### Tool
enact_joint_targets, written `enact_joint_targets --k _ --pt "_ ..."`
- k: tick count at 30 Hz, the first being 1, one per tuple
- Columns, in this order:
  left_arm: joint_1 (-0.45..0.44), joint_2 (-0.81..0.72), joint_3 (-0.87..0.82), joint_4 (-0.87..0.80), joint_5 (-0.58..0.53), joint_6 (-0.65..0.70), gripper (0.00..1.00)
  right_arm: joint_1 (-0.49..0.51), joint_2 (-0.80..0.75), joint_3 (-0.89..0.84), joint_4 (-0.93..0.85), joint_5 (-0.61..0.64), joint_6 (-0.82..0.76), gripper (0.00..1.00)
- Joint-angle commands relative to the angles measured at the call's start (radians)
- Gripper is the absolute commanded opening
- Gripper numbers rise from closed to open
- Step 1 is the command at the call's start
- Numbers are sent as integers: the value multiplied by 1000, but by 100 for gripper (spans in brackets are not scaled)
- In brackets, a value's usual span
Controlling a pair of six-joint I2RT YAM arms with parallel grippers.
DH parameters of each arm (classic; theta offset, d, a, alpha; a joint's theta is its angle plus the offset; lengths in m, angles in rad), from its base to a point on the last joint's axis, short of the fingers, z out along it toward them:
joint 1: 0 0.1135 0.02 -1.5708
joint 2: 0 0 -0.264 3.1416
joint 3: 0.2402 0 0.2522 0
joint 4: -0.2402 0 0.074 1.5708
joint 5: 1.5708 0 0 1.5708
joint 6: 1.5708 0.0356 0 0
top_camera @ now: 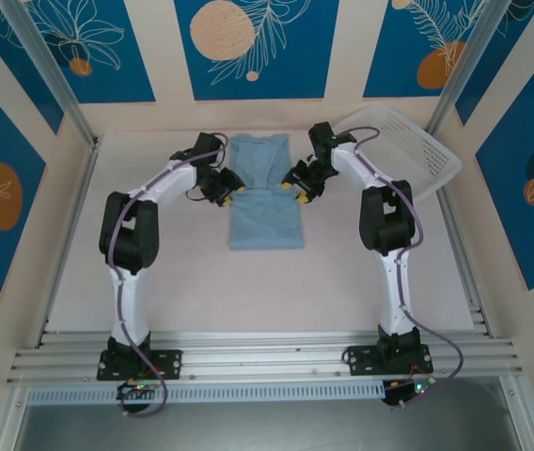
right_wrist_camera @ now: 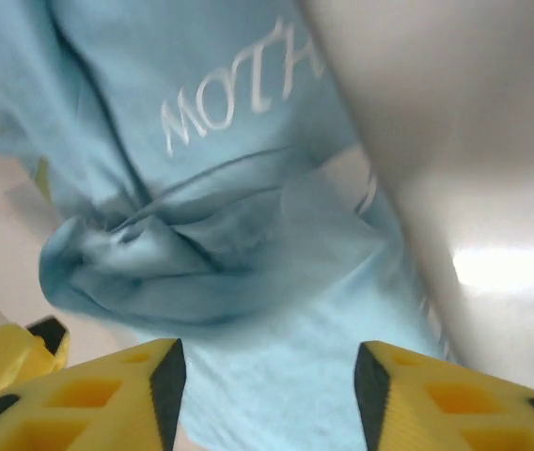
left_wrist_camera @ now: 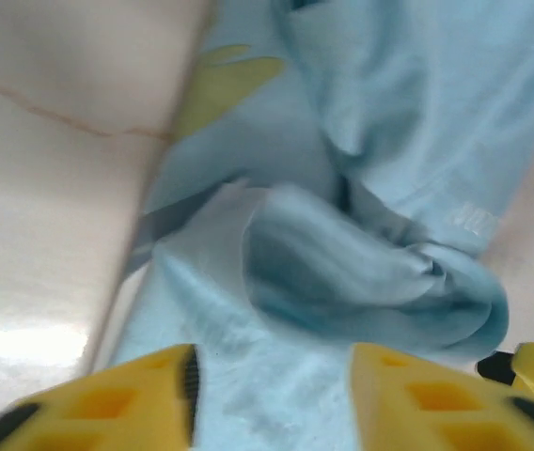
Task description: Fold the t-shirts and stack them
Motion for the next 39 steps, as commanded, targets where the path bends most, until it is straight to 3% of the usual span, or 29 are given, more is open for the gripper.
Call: enact_joint_targets --k 1,3,6,12,17,21,25,31,34,36,39 --pt "6 -64 14 -101 -47 39 58 -12 -53 34 -33 11 -42 70" --pt "0 -143 -54 -102 -84 37 60 -20 -109 -8 -25 29 -57 72" --pt "-25 -273 -212 -85 -101 18 56 -18 -221 -135 -7 54 -70 69" --pt "-89 -401 -592 149 61 -177 57 10 -448 -560 136 18 -36 58" --pt "-112 -402 -691 300 96 -291 61 18 -511 -761 246 -64 15 58" --pt "-119 -362 -697 312 95 -299 59 23 -494 -844 310 -102 57 58" --pt "-119 -331 -712 329 80 -303 50 34 -449 -861 302 -102 70 57" --pt "-119 -292 -706 358 64 -302 20 43 -399 -842 354 -93 82 52" --pt "-119 -273 -677 339 63 -286 8 48 -352 -783 346 -86 81 40" --pt "-119 -266 -661 320 61 -274 0 56 -329 -744 320 -73 79 24" --pt "-119 -293 -662 292 44 -258 0 61 -352 -743 298 -46 90 2"
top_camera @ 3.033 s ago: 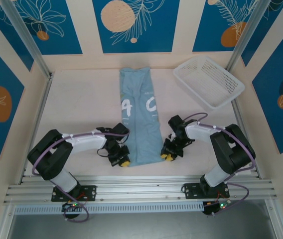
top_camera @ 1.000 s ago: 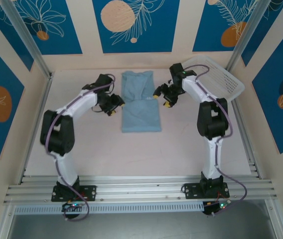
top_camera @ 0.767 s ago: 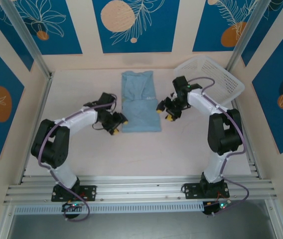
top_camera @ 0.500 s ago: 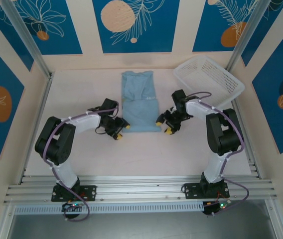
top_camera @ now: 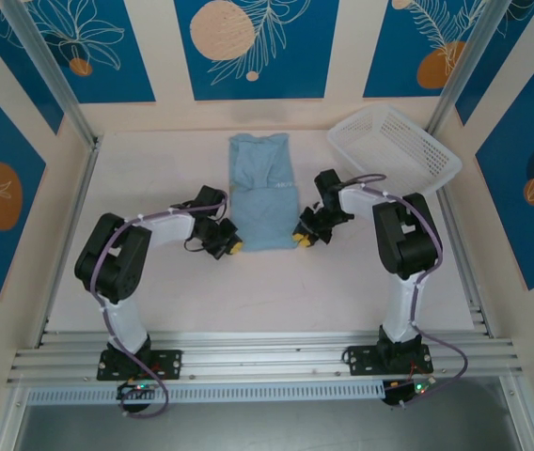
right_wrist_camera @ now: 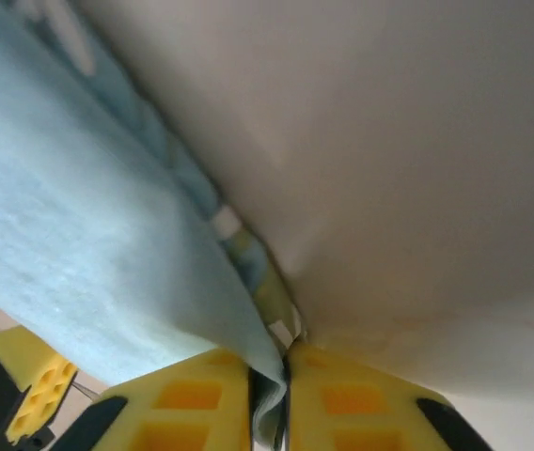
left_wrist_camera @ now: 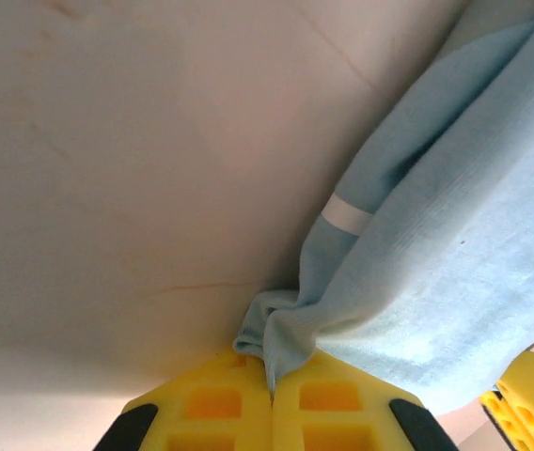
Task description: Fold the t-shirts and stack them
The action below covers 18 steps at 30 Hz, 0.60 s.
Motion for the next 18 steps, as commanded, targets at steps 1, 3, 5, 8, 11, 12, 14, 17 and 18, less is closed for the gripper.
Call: enact_joint_targets --k 1,3,5,8,11,12,14,17,18 --pt "-6 -16 8 -58 -40 41 0 13 -32 3 -32 25 14 0" --pt "-6 -61 9 -121 -43 91 0 19 -88 -36 -54 36 15 0" --pt "-8 -99 0 -174 -18 147 0 32 -143 -84 -74 32 11 0" --pt "-24 -176 -54 -207 39 223 0 66 -241 -178 -94 14 10 0" --pt "-63 -266 -118 -242 97 278 0 112 -353 -257 -144 6 18 0" --pt "-82 -304 -134 -271 108 294 0 127 -392 -278 -176 2 21 0" --pt "-117 -384 -165 -316 131 313 0 149 -459 -307 -248 -15 16 0" --pt "-169 -538 -203 -328 175 297 0 167 -579 -337 -365 -51 14 0" --pt "-183 -590 -210 -324 186 284 0 170 -626 -341 -402 -62 22 0"
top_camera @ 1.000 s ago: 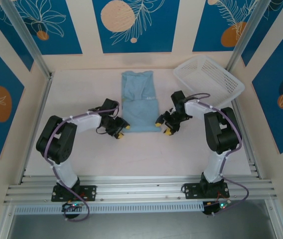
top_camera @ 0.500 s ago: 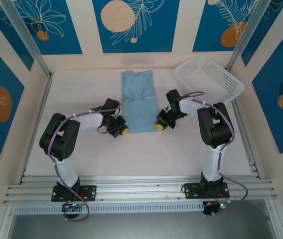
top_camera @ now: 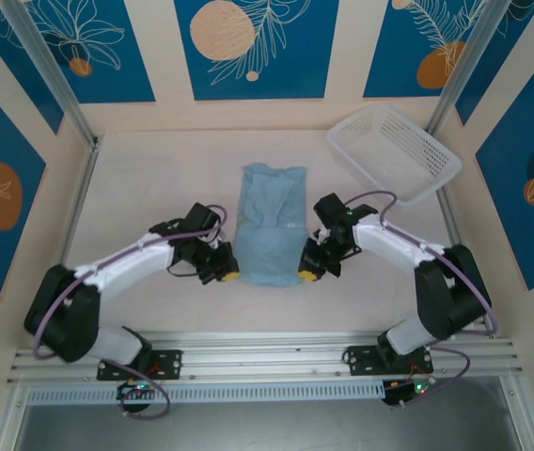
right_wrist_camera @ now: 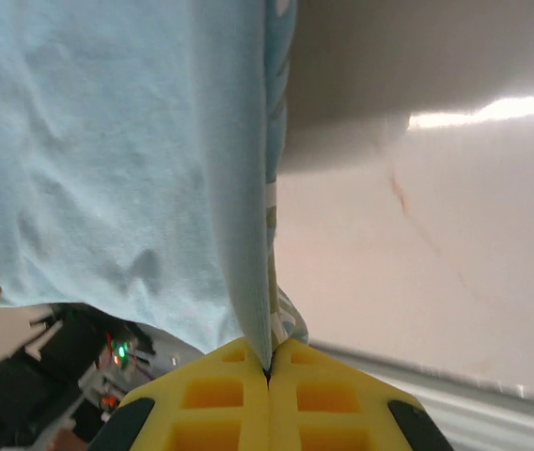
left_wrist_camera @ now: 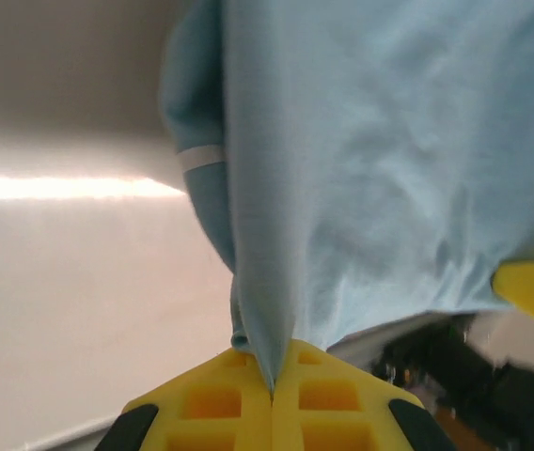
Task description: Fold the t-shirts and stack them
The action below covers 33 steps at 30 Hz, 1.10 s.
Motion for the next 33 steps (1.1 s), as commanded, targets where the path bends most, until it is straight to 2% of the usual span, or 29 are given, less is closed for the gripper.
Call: enact_joint_targets --k 1,7,11,15,20,22,29,33 --pt "-41 -162 -24 -60 85 9 0 10 -142 -21 -199 -65 23 0" --pt "-57 -372 -24 -81 118 -53 0 8 -270 30 -361 -141 78 0" --pt "-54 -417 11 -62 63 -129 0 -7 -281 121 -399 -148 121 0" --pt "-41 -353 59 -104 -21 -137 0 -55 -218 186 -374 -141 132 0" --pt "-8 -233 143 -96 -74 -135 0 -102 -90 300 -356 -117 94 0" --pt "11 -186 195 -143 -102 -126 0 -124 -43 350 -356 -103 83 0" --pt "139 -46 284 -182 -83 -99 0 -181 186 551 -319 -102 54 0" --pt "225 95 356 -181 -67 -36 0 -202 349 665 -265 -82 52 0"
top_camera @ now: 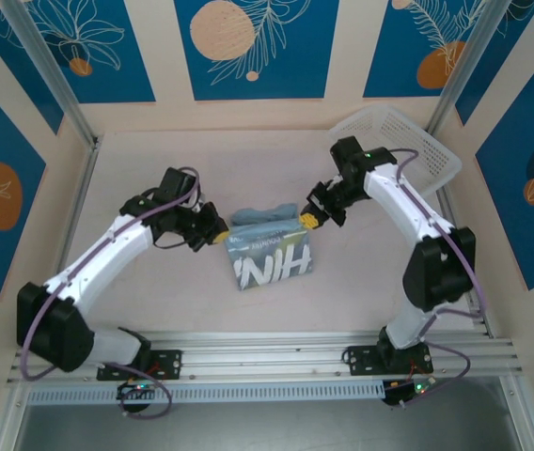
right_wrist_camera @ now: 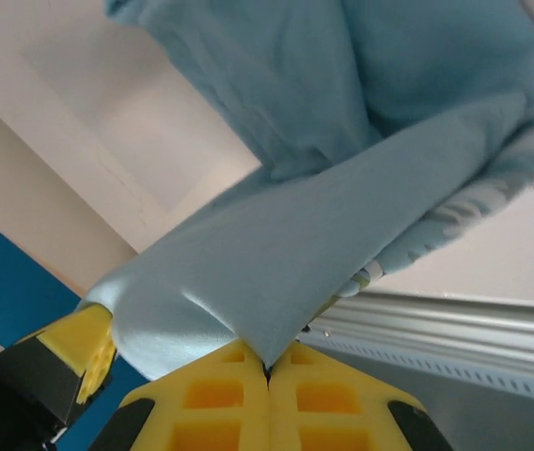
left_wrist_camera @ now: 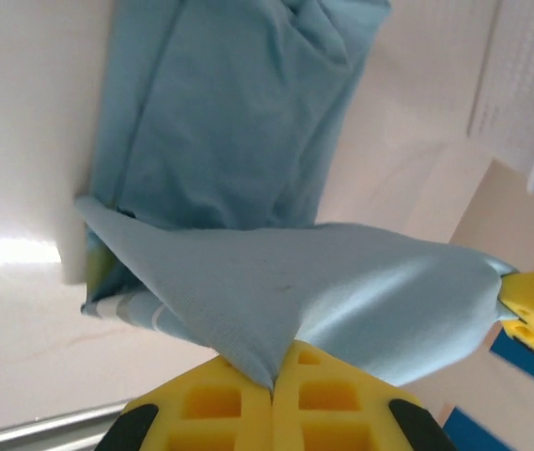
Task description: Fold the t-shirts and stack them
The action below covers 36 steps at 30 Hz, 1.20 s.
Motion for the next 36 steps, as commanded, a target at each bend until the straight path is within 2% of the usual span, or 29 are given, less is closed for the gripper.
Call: enact_joint_targets --k 1,5,6,7,9,10,11,13,15,19,22,24,26,28,31,32,36 --pt "67 131 77 -15 3 72 0 -26 137 102 49 24 -16 0" --pt "107 378 224 40 49 143 0 -34 355 280 96 51 -42 1" --pt "113 428 262 34 54 158 3 -33 403 325 108 57 -59 10" --pt "123 491 300 21 52 171 13 -34 456 381 105 70 -77 23" --pt "145 548 347 27 1 189 50 -35 534 495 74 119 -110 44" --pt "152 549 358 38 -25 194 58 -36 552 535 62 138 -123 50" --pt "159 534 363 56 -37 192 60 -37 557 568 50 156 -132 55" --pt "158 480 354 79 -67 187 62 -38 532 585 27 194 -148 59" --pt "143 410 323 59 -81 178 61 -33 448 508 54 230 -166 59" --pt "68 283 176 61 -53 105 52 -18 217 168 207 227 -161 48" --pt "-7 224 74 127 -44 -1 36 -5 73 -102 378 149 -141 30" --pt "-55 210 33 164 -52 -69 34 6 27 -227 483 103 -131 27" --pt "-85 204 12 155 -94 -106 33 22 36 -254 482 131 -147 29" --pt "-91 200 -13 148 -121 -130 35 26 70 -254 473 154 -172 36" --pt "-85 219 -24 134 -117 -150 40 24 128 -225 479 180 -225 44" --pt "-84 233 -17 127 -110 -145 43 26 157 -197 468 188 -250 47" --pt "-82 270 26 50 -131 -113 49 38 299 -48 307 289 -310 51"
